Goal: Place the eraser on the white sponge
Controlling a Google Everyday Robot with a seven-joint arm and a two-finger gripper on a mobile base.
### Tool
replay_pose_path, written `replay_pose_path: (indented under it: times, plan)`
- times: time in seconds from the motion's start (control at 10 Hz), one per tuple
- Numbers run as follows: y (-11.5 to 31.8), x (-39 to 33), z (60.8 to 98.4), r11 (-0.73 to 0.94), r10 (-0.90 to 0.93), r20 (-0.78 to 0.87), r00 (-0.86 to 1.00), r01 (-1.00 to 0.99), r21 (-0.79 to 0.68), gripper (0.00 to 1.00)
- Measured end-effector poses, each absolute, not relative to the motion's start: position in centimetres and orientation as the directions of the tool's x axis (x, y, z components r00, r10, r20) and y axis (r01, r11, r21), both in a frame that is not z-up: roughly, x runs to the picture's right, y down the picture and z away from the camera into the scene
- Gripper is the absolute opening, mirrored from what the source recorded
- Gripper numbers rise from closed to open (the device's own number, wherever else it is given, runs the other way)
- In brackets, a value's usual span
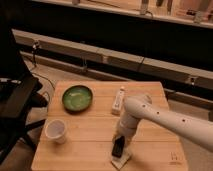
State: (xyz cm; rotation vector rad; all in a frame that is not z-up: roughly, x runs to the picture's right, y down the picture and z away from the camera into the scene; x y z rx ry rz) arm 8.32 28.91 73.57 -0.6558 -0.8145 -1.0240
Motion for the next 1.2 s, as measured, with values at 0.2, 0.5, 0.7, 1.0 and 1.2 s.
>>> replay_pose_path:
  times: [0.2, 0.5, 0.7, 1.0, 1.2]
  plan:
    - [29.6, 9.0, 73.5, 0.402, -0.462, 0.829, 0.316, 0.907, -0.122, 0.36]
    - [30.1, 10.3, 73.3, 0.422, -0.455, 0.814, 0.362, 0.892, -0.161, 0.68]
    - [30.1, 10.6, 73.3, 0.428, -0.452, 0.809, 0.376, 0.887, -0.173, 0.80]
    - [29.2, 10.5, 73.5, 0.431, -0.455, 0.808, 0.373, 0.887, -0.167, 0.80]
    - [28.4, 10.0, 73.6, 0.421, -0.462, 0.812, 0.357, 0.894, -0.154, 0.80]
